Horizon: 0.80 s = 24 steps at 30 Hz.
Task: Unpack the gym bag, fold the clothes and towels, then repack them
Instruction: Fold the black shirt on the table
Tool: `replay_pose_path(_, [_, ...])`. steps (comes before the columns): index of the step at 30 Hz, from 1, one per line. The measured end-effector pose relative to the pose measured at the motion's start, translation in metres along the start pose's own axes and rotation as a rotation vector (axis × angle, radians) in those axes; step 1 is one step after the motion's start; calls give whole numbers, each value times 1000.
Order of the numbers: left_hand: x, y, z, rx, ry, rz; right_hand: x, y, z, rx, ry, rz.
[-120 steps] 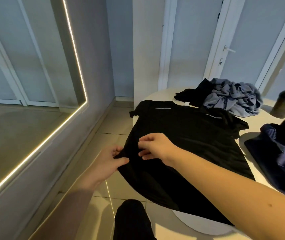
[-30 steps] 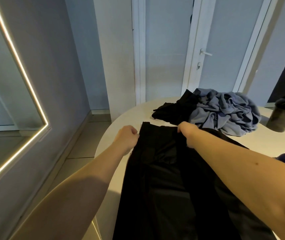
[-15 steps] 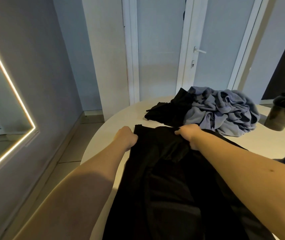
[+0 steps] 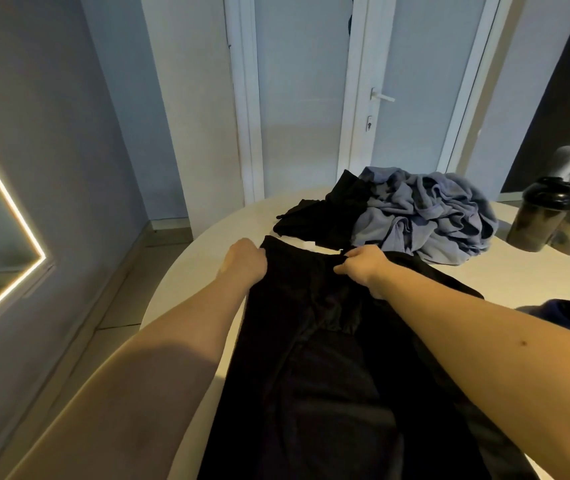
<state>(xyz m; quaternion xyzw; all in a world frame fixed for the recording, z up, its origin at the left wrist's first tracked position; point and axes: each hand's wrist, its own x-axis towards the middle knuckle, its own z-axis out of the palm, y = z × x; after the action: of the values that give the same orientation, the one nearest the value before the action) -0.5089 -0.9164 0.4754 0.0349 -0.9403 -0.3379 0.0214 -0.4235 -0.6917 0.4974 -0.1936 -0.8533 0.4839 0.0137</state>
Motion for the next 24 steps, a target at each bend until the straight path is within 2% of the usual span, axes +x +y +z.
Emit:
replay_pose_path(2, [1,2,3,94,99,39,6,4,-5,0,116,11])
replay_pose_path(4, [-4,1,5,139,134,41,4,4,-4,-105,224,-29])
replay_pose_path(8, [-31,-7,-3,168,1,108,-24,-2,11,-362,257,-97])
replay_pose_path(10, [-55,-11,-17,187,-60,172,-50,-6,16,-353,229,-206])
replay_pose_path(13, [-107,-21,-40,161,-53,257,-104,2,21,-251,124,-315])
replay_pose_path(18, [-240,-48,-65,38,99,419,-228,20,25,10,-110,-224])
replay_pose_path(21, [-323,-66,-71,-42,106,404,-292,35,25,-12,-186,-207])
replay_pose_path(24, [-388,-88,-73,-74,82,376,-342,52,22,-108,-190,-221])
